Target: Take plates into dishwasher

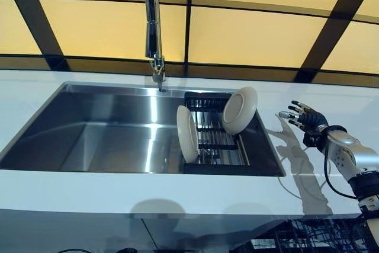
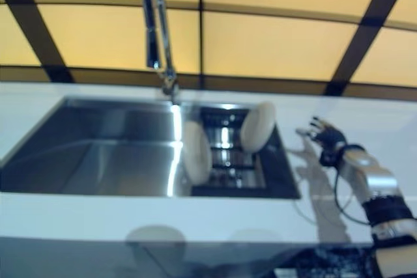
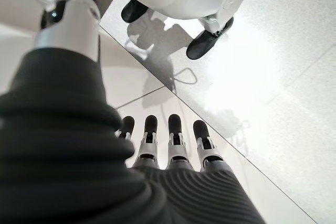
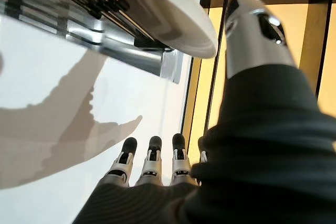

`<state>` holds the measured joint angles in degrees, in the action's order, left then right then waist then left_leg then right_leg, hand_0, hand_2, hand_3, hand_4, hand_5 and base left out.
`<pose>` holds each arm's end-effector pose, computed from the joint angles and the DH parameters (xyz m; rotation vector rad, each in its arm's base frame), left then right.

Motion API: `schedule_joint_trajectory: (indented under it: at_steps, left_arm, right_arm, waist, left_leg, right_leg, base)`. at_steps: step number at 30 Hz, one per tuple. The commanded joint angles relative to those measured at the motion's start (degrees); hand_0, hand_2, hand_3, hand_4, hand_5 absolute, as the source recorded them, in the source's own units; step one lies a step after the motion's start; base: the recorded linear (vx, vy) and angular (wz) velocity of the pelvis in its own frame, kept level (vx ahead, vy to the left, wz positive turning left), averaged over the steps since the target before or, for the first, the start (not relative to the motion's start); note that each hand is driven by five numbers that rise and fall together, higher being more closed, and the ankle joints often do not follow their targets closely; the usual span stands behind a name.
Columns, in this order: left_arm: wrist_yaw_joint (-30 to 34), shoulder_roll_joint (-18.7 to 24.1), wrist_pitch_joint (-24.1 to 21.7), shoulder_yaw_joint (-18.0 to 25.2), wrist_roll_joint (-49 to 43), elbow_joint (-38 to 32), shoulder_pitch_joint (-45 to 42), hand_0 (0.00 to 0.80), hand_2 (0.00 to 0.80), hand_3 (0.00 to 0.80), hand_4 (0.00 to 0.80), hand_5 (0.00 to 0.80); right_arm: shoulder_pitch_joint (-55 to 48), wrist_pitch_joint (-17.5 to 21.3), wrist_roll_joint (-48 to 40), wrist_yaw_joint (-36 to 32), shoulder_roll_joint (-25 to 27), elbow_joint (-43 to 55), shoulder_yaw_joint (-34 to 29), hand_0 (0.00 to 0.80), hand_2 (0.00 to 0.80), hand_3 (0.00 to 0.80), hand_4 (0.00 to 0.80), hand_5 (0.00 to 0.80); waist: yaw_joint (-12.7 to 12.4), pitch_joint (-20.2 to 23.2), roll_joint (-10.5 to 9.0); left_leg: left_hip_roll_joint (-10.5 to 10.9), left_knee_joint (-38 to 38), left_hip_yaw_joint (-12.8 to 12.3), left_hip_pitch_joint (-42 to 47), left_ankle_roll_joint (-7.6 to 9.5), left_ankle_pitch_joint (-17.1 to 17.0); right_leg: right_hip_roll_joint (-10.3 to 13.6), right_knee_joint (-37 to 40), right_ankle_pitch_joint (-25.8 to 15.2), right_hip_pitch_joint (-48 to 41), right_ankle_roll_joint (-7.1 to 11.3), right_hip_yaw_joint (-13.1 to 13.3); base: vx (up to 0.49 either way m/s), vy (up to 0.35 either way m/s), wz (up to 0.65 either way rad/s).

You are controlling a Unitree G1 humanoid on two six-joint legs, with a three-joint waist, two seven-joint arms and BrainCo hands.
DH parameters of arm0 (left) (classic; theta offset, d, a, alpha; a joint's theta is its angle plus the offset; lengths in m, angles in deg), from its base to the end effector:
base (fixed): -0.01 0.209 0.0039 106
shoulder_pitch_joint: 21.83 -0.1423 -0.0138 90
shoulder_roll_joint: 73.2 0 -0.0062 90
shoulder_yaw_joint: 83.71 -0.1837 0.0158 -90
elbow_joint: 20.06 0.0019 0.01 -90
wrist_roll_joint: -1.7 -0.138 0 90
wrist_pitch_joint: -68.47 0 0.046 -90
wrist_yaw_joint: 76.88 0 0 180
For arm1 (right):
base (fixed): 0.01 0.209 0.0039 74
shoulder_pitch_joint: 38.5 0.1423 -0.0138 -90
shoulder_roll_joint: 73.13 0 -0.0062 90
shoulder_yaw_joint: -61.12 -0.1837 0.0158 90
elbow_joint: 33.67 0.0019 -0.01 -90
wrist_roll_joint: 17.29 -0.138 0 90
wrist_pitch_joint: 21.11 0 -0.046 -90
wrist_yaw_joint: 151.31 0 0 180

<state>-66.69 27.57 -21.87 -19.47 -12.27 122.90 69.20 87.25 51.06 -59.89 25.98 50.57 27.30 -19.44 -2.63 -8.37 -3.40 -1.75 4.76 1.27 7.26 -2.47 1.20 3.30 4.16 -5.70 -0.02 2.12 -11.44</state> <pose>0.1181 0.2524 -0.0832 0.7757 1.0355 -0.4747 0.2930 -0.3031 0.1656 -0.0940 0.1700 -0.0923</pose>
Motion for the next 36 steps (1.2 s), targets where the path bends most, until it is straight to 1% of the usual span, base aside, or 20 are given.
schedule_joint_trajectory:
  at_steps: [1, 2, 3, 5, 6, 7, 8, 9, 10, 11, 12, 13, 16, 19, 20, 22, 24, 25, 29, 36]
  left_arm:
    - [-3.5, 2.2, -0.1, 1.2, -1.9, 0.9, 1.1, 0.0, 0.0, 0.0, 0.0, 0.0]
    - [-3.8, 2.1, -0.2, 1.2, -1.9, 1.2, 1.1, 0.0, 0.0, 0.0, 0.0, 0.0]
    - [-4.5, 1.8, -0.6, 1.1, -1.4, 1.7, 1.3, 0.0, 0.0, 0.0, 0.0, 0.0]
    - [-5.0, 1.2, -0.5, 1.3, -0.1, 0.7, 1.7, 0.0, 0.0, 0.0, 0.0, 0.0]
    - [-4.3, 1.1, -0.4, 1.3, -0.6, -0.2, 2.1, 0.0, 0.0, 0.0, 0.0, 0.0]
    - [-1.6, 1.3, -0.5, 0.5, -2.1, -2.0, 3.2, 0.0, 0.0, 0.0, 0.0, 0.0]
    - [-1.0, 1.3, -0.6, 0.3, -2.6, -2.3, 3.3, 0.0, 0.0, 0.0, 0.0, 0.0]
    - [1.3, 1.1, -1.0, -0.5, -3.9, -3.4, 4.0, 0.0, 0.0, 0.0, 0.0, 0.0]
    - [2.7, 1.3, -1.1, -1.6, -1.9, -4.5, 4.5, 0.0, 0.0, 0.0, 0.0, 0.0]
    - [2.2, 1.2, -1.0, -1.7, -1.1, -4.5, 4.5, 0.0, 0.0, 0.0, 0.0, 0.0]
    - [1.4, 1.1, -1.4, -1.5, 0.0, -4.0, 4.6, 0.0, 0.0, 0.0, 0.0, 0.0]
    - [0.9, 0.9, -1.3, -1.0, 1.1, -2.7, 4.6, 0.0, 0.0, 0.0, 0.0, 0.0]
    - [-1.0, 1.4, 0.0, -0.7, 1.8, 0.2, 5.1, 0.0, 0.0, 0.0, 0.0, 0.0]
    - [-0.1, 1.5, -1.2, 0.0, 1.5, 0.1, 4.7, 0.0, 0.0, 0.0, 0.0, 0.0]
    - [0.2, 1.5, -1.6, -0.4, 1.1, -0.9, 3.9, 0.0, 0.0, 0.0, 0.0, 0.0]
    - [0.0, 1.6, -1.5, -0.8, 1.2, -1.3, 3.3, 0.0, 0.0, 0.0, 0.0, 0.0]
    - [-0.3, 1.6, -2.5, -1.1, 1.1, -0.9, 2.8, 0.0, 0.0, 0.0, 0.0, 0.0]
    - [-0.3, 1.8, -3.1, -1.5, 1.3, -0.7, 2.7, 0.0, 0.0, 0.0, 0.0, 0.0]
    - [-0.7, 2.3, -3.2, -1.7, 2.2, -1.1, 2.3, 0.0, 0.0, 0.0, 0.0, 0.0]
    - [0.4, 3.6, -4.6, -2.2, 3.2, -2.1, 1.8, 0.0, 0.0, 0.0, 0.0, 0.0]
  right_arm:
    - [4.0, 4.8, 0.6, 3.1, -0.3, 2.9, 0.4, 0.0, 0.0, 0.0, 0.0, 0.0]
    - [4.2, 5.0, 0.8, 3.2, -0.3, 2.8, 0.5, 0.0, 0.0, 0.0, 0.0, 0.0]
    - [4.5, 5.7, 1.9, 3.5, -0.2, 2.9, 0.9, 0.0, 0.0, 0.0, 0.0, 0.0]
    - [4.2, 6.2, 2.3, 5.8, 0.1, 3.2, 1.2, 0.0, 0.0, 0.0, 0.0, 0.0]
    - [4.0, 6.0, 2.0, 6.0, 0.2, 3.2, 0.9, 0.0, 0.0, 0.0, 0.0, 0.0]
    - [3.6, 4.8, 3.1, 6.1, 0.5, 3.0, 0.4, 0.0, 0.0, 0.0, 0.0, 0.0]
    - [3.6, 4.6, 3.1, 6.3, 0.7, 3.0, 0.2, 0.0, 0.0, 0.0, 0.0, 0.0]
    - [3.1, 3.7, 0.1, 6.6, 1.5, 3.5, -0.3, 0.0, 0.0, 0.0, 0.0, 0.0]
    - [2.9, 2.6, -1.3, 5.6, 1.9, 3.7, -0.3, 0.0, 0.0, 0.0, 0.0, 0.0]
    - [2.9, 2.4, -1.2, 5.2, 1.9, 3.8, -0.2, 0.0, 0.0, 0.0, 0.0, 0.0]
    - [2.5, 2.7, -1.8, 5.0, 2.0, 4.0, -0.1, 0.0, 0.0, 0.0, 0.0, 0.0]
    - [1.7, 3.3, -2.0, 3.7, 2.1, 3.9, -0.5, 0.0, 0.0, 0.0, 0.0, 0.0]
    - [2.2, 2.6, -2.8, 2.4, 2.0, 3.1, -0.8, 0.0, 0.0, 0.0, 0.0, 0.0]
    - [2.5, 1.7, -2.9, 2.3, 2.0, 2.7, -1.1, 0.0, 0.0, 0.0, 0.0, 0.0]
    - [2.5, 2.2, -3.5, 2.3, 2.1, 2.1, -1.5, 0.0, 0.0, 0.0, 0.0, 0.0]
    - [2.6, 2.3, -3.7, 2.0, 2.1, 1.4, -1.7, 0.0, 0.0, 0.0, 0.0, 0.0]
    - [3.3, 2.0, -3.9, 2.5, 1.9, 0.9, -1.6, 0.0, 0.0, 0.0, 0.0, 0.0]
    - [4.1, 1.9, -4.2, 3.2, 1.9, 0.3, -1.1, 0.0, 0.0, 0.0, 0.0, 0.0]
    - [5.1, 1.9, -4.5, 4.5, 1.9, -0.5, -0.5, 0.0, 0.0, 0.0, 0.0, 0.0]
    - [7.1, 2.4, -7.2, 6.9, 2.4, -1.9, -0.8, 0.0, 0.0, 0.0, 0.0, 0.0]
  waist:
    - [-1.8, -0.5, -2.93]
    - [-1.9, -0.5, -2.92]
    - [-2.1, -0.7, -3.32]
    - [-3.5, -2.6, -4.29]
    - [-3.8, -3.2, -4.44]
    - [-3.8, -4.2, -4.1]
    - [-3.8, -4.5, -4.11]
    - [-4.0, -4.7, -3.99]
    - [-3.9, -4.4, -3.61]
    - [-3.9, -4.2, -3.47]
    - [-3.7, -3.7, -3.19]
    - [-3.1, -2.7, -3.0]
    - [-2.3, -0.9, -3.6]
    - [-2.1, -0.4, -3.83]
    - [-2.3, -0.3, -3.83]
    - [-2.5, -0.1, -3.72]
    - [-2.6, -0.1, -3.48]
    - [-2.7, -0.2, -3.34]
    - [-2.9, -0.6, -3.16]
    - [-3.0, -1.7, -3.01]
  left_leg:
    - [2.0, -7.4, -3.1, -1.3, 3.24, 5.6]
    - [1.9, -8.2, -2.9, -1.5, 3.04, 5.9]
    - [2.1, -11.7, -2.3, -2.8, 2.6, 6.6]
    - [1.9, -24.1, -0.9, -9.3, 1.13, 5.3]
    - [0.7, -25.0, -1.2, -11.0, 0.41, 4.9]
    - [-3.6, -20.4, -6.0, -13.2, -1.68, 1.7]
    - [-4.3, -20.2, -7.0, -13.5, -1.99, 1.3]
    - [-3.4, -18.9, -6.4, -14.4, -2.45, 0.6]
    - [-2.7, -15.5, -6.7, -14.1, -2.82, -0.4]
    - [-2.5, -14.1, -6.9, -13.5, -2.84, -0.7]
    - [-2.2, -10.7, -7.5, -11.8, -2.69, -1.3]
    - [-2.1, -6.7, -8.7, -9.0, -2.48, -1.9]
    - [-2.1, -4.2, -9.2, -6.7, -2.34, -1.7]
    - [-2.3, -3.6, -9.4, -5.7, -2.09, -1.5]
    - [-2.3, -3.2, -9.3, -5.6, -1.93, -1.4]
    - [-2.3, -2.7, -9.2, -5.4, -1.86, -1.4]
    - [-2.3, -2.1, -9.1, -5.1, -1.77, -1.4]
    - [-2.4, -1.8, -9.1, -4.9, -1.7, -1.4]
    - [-2.6, -1.4, -9.2, -4.7, -1.55, -1.2]
    - [-2.7, -0.8, -9.1, -4.8, -1.07, -1.0]
  right_leg:
    - [3.8, -7.0, 0.4, 3.0, 7.05, 1.3]
    - [3.8, -7.2, 0.7, 2.9, 6.81, 1.4]
    - [4.2, -7.5, 1.4, 2.2, 6.07, 1.9]
    - [4.9, -7.3, 2.0, -0.1, 4.72, 2.5]
    - [5.1, -7.5, 2.3, -0.7, 4.59, 2.3]
    - [5.5, -6.7, 2.7, -2.6, 5.07, -0.1]
    - [5.6, -6.4, 2.6, -3.0, 5.11, -0.5]
    - [5.9, -4.8, 2.1, -3.9, 5.64, -0.7]
    - [6.5, -3.1, 1.3, -3.9, 6.7, -1.3]
    - [6.7, -2.7, 1.1, -3.8, 6.94, -1.6]
    - [6.9, -1.9, 0.6, -3.7, 7.59, -2.3]
    - [7.0, -0.7, -0.1, -3.7, 8.21, -3.4]
    - [6.8, -0.4, -0.6, -2.9, 8.59, -3.2]
    - [6.7, -0.8, -0.6, -2.5, 8.57, -2.9]
    - [6.5, -0.5, -0.6, -2.5, 8.45, -3.0]
    - [6.4, -0.3, -0.7, -2.5, 8.47, -3.0]
    - [6.4, -0.3, -0.7, -2.4, 8.56, -3.1]
    - [6.4, -0.3, -0.7, -2.3, 8.59, -3.1]
    - [6.5, -0.3, -0.9, -1.9, 8.82, -3.2]
    - [6.3, -0.4, -1.4, -1.0, 9.19, -3.0]
  base:
    - [0.0, 0.0, 0.0]
    - [0.028, 0.03, -0.03]
    - [0.019, 0.043, -0.01]
    - [-0.006, 0.072, 0.03]
    - [-0.016, 0.163, 0.0]
    - [-0.001, 0.149, 0.02]
    - [0.02, 0.176, 0.18]
    - [0.001, 0.185, 0.4]
    - [-0.02, 0.206, 0.42]
    - [-0.044, 0.191, 0.2]
    - [-0.008, 0.146, -0.07]
    - [0.019, 0.122, -0.17]
    - [0.079, 0.03, -0.11]
    - [0.078, -0.023, -0.02]
    - [0.05, -0.033, 0.13]
    - [0.036, -0.02, 0.17]
    - [0.038, -0.012, 0.15]
    - [0.031, -0.016, 0.11]
    - [0.008, -0.005, 0.02]
    - [-0.009, -0.031, 0.01]
